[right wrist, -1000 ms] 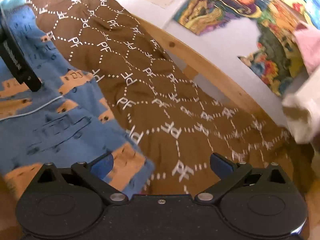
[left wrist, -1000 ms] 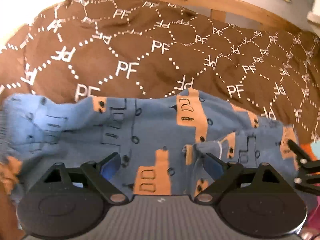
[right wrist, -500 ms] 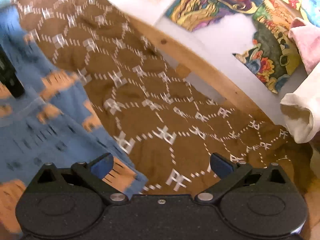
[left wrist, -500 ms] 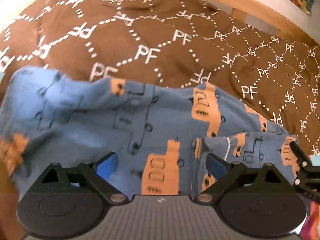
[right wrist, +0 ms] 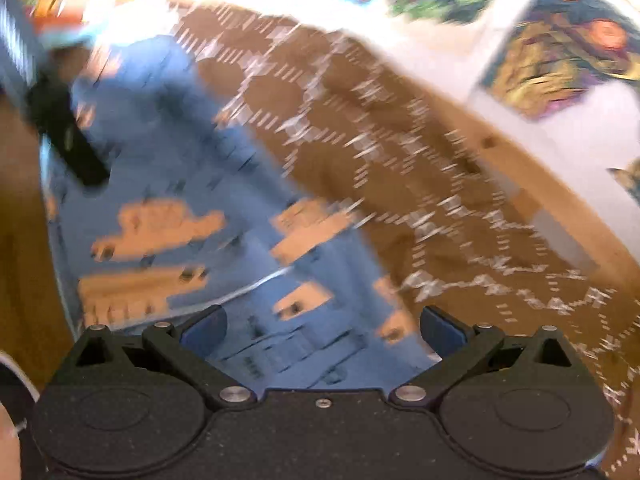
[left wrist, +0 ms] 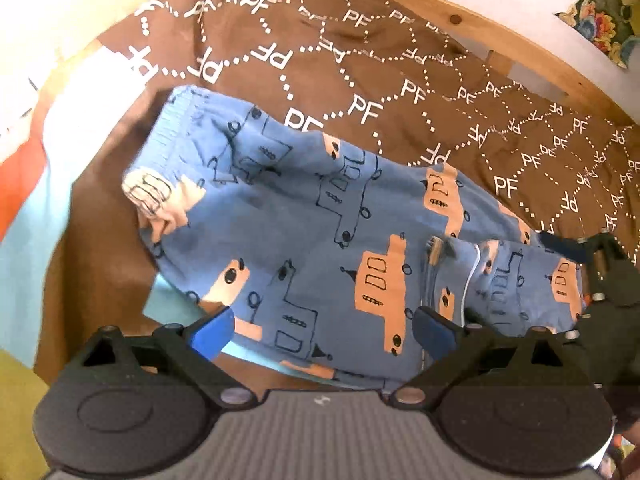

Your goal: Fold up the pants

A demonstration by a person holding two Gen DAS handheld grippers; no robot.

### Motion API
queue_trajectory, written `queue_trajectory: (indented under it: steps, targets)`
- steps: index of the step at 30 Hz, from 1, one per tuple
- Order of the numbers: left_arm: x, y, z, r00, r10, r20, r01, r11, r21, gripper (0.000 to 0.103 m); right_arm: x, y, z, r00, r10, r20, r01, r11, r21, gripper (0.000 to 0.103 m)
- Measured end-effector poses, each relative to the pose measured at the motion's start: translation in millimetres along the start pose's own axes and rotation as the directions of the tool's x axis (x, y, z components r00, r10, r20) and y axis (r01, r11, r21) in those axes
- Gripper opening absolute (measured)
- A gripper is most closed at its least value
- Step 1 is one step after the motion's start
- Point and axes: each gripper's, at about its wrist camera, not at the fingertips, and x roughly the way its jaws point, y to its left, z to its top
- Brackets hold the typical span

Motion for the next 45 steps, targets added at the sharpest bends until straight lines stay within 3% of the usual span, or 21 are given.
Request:
queue_trajectory:
  steps: [5,8,15,18,20,23,28,31,35,37,45]
  targets:
    - [-17.2,5.1,-3.6,0.999,-0.028,0.030,0.027,0.999,0.045,0.099,-7.8,-14.2,-3.3,0.999,0.015,0.031,-0.017,0.996,0.089,0.102]
    - [-37.6,15.7,-9.9,0.994,-0.033,0.101,0.024,0.996,0.091,0.099,-28.1,-20.8,-8.8,0.998,0.009,0.054,-0.016,0.991,0.133,0.102]
    - [-56.8,44.1,-6.4,0.971,0.044,0.237,-0.077,0.989,0.130,0.098,-70.6,-4.1,-14.2,0.993,-0.005,0.122,-0.021,0.977,0.214,0.102]
    - [-48.7,53.8,4.0,0.967,0.039,0.254,-0.081,0.984,0.160,0.088,-73.5,4.5,-13.4,0.992,0.005,0.124,-0.029,0.981,0.190,0.102]
    - [-40.7,62.0,15.3,0.971,0.043,0.237,-0.073,0.990,0.121,0.078,-71.8,7.8,-13.8,0.993,-0.006,0.117,-0.016,0.983,0.181,0.102]
    - [-28.0,76.3,26.7,0.975,0.024,0.222,-0.033,0.999,0.035,0.072,-69.6,7.3,-15.3,0.994,-0.023,0.108,-0.002,0.974,0.224,0.102]
    - [-17.3,92.0,31.2,0.973,0.020,0.230,-0.003,0.997,-0.073,0.072,-58.5,11.7,-9.5,0.993,-0.097,0.074,0.074,0.962,0.264,0.102]
    - [-11.6,87.2,30.4,0.971,0.056,0.231,-0.041,0.997,-0.071,0.068,-43.6,23.6,-3.4,0.993,-0.117,0.028,0.107,0.966,0.234,0.102]
    - [-11.2,79.8,30.0,0.967,0.117,0.225,-0.106,0.993,-0.059,0.051,-34.4,43.8,-5.7,0.991,-0.135,0.017,0.131,0.980,0.152,0.102]
    - [-12.0,78.2,30.4,0.968,0.121,0.220,-0.112,0.992,-0.053,0.042,-34.2,48.4,-8.0,0.988,-0.155,0.027,0.150,0.980,0.132,0.102]
    - [-15.5,72.0,33.3,0.966,0.157,0.206,-0.143,0.986,-0.080,0.023,-33.8,48.3,-7.8,0.987,-0.157,0.024,0.152,0.979,0.136,0.102]
